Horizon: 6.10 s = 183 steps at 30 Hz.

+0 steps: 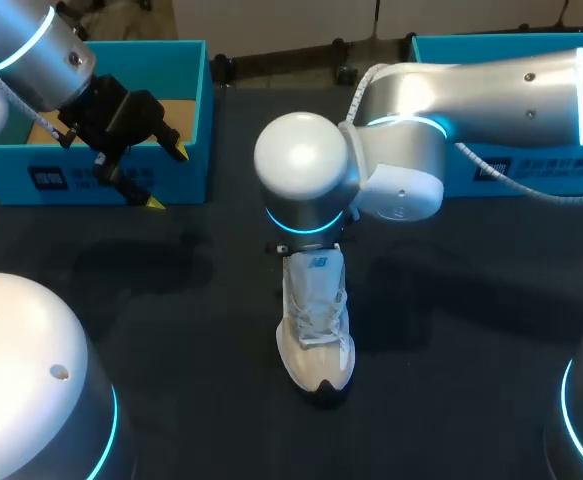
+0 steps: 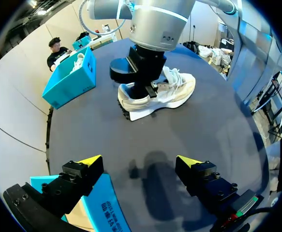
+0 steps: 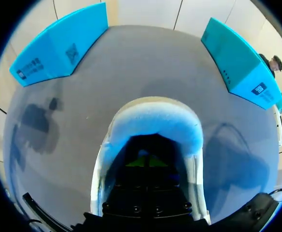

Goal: Take the shoe out of the shoebox, open the shoe tongue, remove and reinsert the insole, then place the shoe into the shoebox

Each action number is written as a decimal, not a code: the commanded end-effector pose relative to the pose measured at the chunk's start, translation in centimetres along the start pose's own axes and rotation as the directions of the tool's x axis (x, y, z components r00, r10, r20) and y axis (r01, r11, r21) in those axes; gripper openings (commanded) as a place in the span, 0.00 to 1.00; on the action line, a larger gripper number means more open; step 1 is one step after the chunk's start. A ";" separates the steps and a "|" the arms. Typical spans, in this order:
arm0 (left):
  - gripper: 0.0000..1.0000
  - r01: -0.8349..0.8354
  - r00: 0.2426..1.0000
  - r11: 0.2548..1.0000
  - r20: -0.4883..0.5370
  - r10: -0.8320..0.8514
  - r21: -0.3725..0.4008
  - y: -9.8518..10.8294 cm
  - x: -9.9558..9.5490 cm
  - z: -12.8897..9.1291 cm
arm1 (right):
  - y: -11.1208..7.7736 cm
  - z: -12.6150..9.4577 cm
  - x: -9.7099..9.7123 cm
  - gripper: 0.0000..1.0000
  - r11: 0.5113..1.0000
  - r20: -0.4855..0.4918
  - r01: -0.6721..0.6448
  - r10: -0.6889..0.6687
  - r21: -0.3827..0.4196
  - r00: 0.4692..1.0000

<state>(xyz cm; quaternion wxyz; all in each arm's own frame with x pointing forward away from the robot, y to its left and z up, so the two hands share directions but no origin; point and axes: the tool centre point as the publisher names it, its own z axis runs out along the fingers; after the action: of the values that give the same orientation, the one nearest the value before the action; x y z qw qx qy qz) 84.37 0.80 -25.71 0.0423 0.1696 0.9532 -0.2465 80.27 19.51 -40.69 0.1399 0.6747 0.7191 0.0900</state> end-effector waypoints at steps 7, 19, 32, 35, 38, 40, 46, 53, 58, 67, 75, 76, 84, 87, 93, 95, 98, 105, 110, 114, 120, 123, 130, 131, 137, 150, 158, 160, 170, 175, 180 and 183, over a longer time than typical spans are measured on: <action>1.00 -0.001 1.000 1.000 0.001 0.001 -0.003 0.0 0.2 -0.1 | -2.4 0.3 0.0 0.00 0.993 -0.015 0.041 -0.039 0.107 0.999; 1.00 -0.001 1.000 1.000 0.001 0.001 -0.003 0.0 0.2 -0.1 | -0.6 -3.4 -1.1 0.00 0.996 0.021 0.013 -0.015 0.094 1.000; 1.00 -0.001 1.000 1.000 0.001 0.001 -0.003 0.0 0.2 -0.1 | -0.7 -5.6 -1.3 0.00 0.960 0.055 -0.023 0.008 0.278 0.998; 1.00 -0.001 1.000 1.000 0.001 0.001 -0.003 0.0 0.2 -0.1 | -1.3 -6.2 -1.1 0.00 0.939 0.042 -0.048 0.035 0.340 0.998; 1.00 -0.001 1.000 1.000 0.001 0.001 -0.003 0.0 0.2 -0.1 | -1.9 -6.6 -0.8 0.00 0.927 0.022 -0.041 0.036 0.374 0.999; 1.00 -0.001 1.000 1.000 0.001 0.001 -0.003 0.0 0.2 -0.1 | -2.3 -6.6 -0.6 0.00 0.915 0.011 -0.032 0.030 0.403 0.999; 1.00 -0.001 1.000 1.000 0.001 0.001 -0.003 0.0 0.2 -0.1 | -3.2 -6.6 -0.3 0.00 0.896 -0.004 -0.024 0.029 0.444 1.000; 1.00 -0.001 1.000 1.000 0.001 0.001 -0.003 0.0 0.2 -0.1 | -3.6 -6.5 -0.2 1.00 0.890 -0.015 -0.032 0.043 0.455 0.999; 1.00 -0.001 1.000 1.000 0.001 0.001 -0.003 0.0 0.2 -0.1 | -3.4 -6.4 0.0 1.00 0.890 -0.014 -0.032 0.043 0.455 0.999; 1.00 -0.001 1.000 1.000 0.001 0.001 -0.003 0.0 0.2 -0.1 | -3.5 -6.1 0.0 1.00 0.880 -0.018 -0.016 0.028 0.475 0.999; 1.00 -0.001 1.000 1.000 0.001 0.001 -0.003 0.0 0.2 -0.1 | -3.9 -6.4 -0.3 1.00 0.871 -0.016 -0.017 0.028 0.491 0.999; 1.00 -0.001 1.000 1.000 0.001 0.001 -0.003 0.0 0.2 -0.1 | -3.9 -6.6 -0.3 1.00 0.872 -0.013 -0.022 0.033 0.490 0.999; 1.00 -0.001 1.000 1.000 0.001 0.001 -0.003 0.0 0.2 -0.1 | -3.7 -8.2 -1.0 1.00 0.895 0.024 -0.063 0.058 0.442 0.998; 1.00 -0.001 1.000 1.000 0.001 0.001 -0.003 0.0 0.2 -0.1 | -3.3 -8.9 -1.2 1.00 0.903 0.038 -0.069 0.058 0.425 0.998; 1.00 -0.001 1.000 1.000 0.001 0.001 -0.003 0.0 0.2 -0.1 | -2.9 -10.3 -1.3 1.00 0.924 0.065 -0.086 0.067 0.373 0.996; 1.00 -0.001 1.000 1.000 0.001 0.001 -0.003 0.0 0.2 -0.1 | -2.8 -10.8 -1.3 1.00 0.928 0.070 -0.088 0.067 0.363 0.995; 1.00 -0.001 1.000 1.000 0.001 0.001 -0.003 0.0 0.2 -0.1 | -2.7 -11.6 -1.2 1.00 0.936 0.076 -0.089 0.067 0.340 0.995; 1.00 -0.001 1.000 1.000 0.001 0.001 -0.003 0.0 0.2 -0.1 | -3.1 -13.4 -0.9 1.00 0.946 0.090 -0.090 0.065 0.310 0.994; 1.00 -0.001 1.000 1.000 0.001 0.001 -0.003 0.0 0.2 -0.1 | -4.0 -14.3 -0.4 1.00 0.945 0.092 -0.079 0.053 0.316 0.994; 1.00 -0.001 1.000 1.000 0.001 0.001 -0.003 0.0 0.2 -0.1 | -5.1 -15.6 -0.1 1.00 0.943 0.097 -0.079 0.050 0.324 0.994; 1.00 -0.001 1.000 1.000 0.001 0.001 -0.003 0.0 0.2 -0.1 | -6.5 -16.0 -0.3 0.87 0.938 0.107 -0.113 0.082 0.328 0.991; 1.00 -0.001 1.000 1.000 0.001 0.001 -0.003 0.0 0.2 -0.1 | -6.9 -15.8 -0.3 0.41 0.937 0.102 -0.118 0.088 0.330 0.991; 1.00 -0.001 1.000 1.000 0.001 0.001 -0.003 0.0 0.2 -0.1 | -6.9 -14.5 -0.3 0.27 0.941 0.090 -0.116 0.092 0.318 0.992; 1.00 -0.001 1.000 1.000 0.001 0.001 -0.003 0.0 0.2 -0.1 | -6.8 -14.0 -0.2 0.27 0.941 0.086 -0.114 0.091 0.318 0.992; 1.00 -0.001 1.000 1.000 0.001 0.001 -0.003 0.0 0.2 -0.1 | -6.1 -11.6 0.1 0.28 0.943 0.061 -0.109 0.094 0.316 0.994; 1.00 -0.001 1.000 1.000 0.001 0.001 -0.003 0.0 0.2 -0.1 | -4.8 -10.4 -0.4 0.31 0.954 0.089 -0.094 0.071 0.286 0.993; 1.00 -0.001 1.000 1.000 0.001 0.001 -0.003 0.0 0.2 -0.1 | -4.4 -9.5 -0.3 0.35 0.962 0.080 -0.080 0.061 0.262 0.995; 1.00 -0.001 1.000 1.000 0.001 0.001 -0.003 0.0 0.2 -0.1 | -4.4 -8.4 -0.3 0.37 0.959 0.070 -0.075 0.058 0.272 0.996; 1.00 -0.001 1.000 1.000 0.001 0.001 -0.003 0.0 0.2 -0.1 | -3.6 -10.8 -1.2 0.44 0.981 0.021 0.058 -0.063 0.184 0.998; 1.00 -0.001 1.000 1.000 0.001 0.001 -0.003 0.0 0.2 -0.1 | -2.1 -12.9 -1.3 0.70 0.941 -0.073 0.331 -0.326 0.073 0.942; 1.00 -0.001 1.000 1.000 0.001 0.001 -0.003 0.0 0.2 -0.1 | -1.0 -13.8 0.4 1.00 0.739 -0.133 0.671 -0.660 0.063 0.739; 1.00 -0.001 1.000 1.000 0.001 0.001 -0.003 0.0 0.2 -0.1 | -1.0 -13.8 0.4 1.00 0.739 -0.133 0.671 -0.660 0.063 0.739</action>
<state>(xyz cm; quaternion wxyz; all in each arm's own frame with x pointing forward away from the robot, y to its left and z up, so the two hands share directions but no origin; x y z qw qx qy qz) 84.37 0.80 -25.70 0.0422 0.1697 0.9532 -0.2465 74.63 20.54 -27.98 0.0985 0.5278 0.8428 0.0375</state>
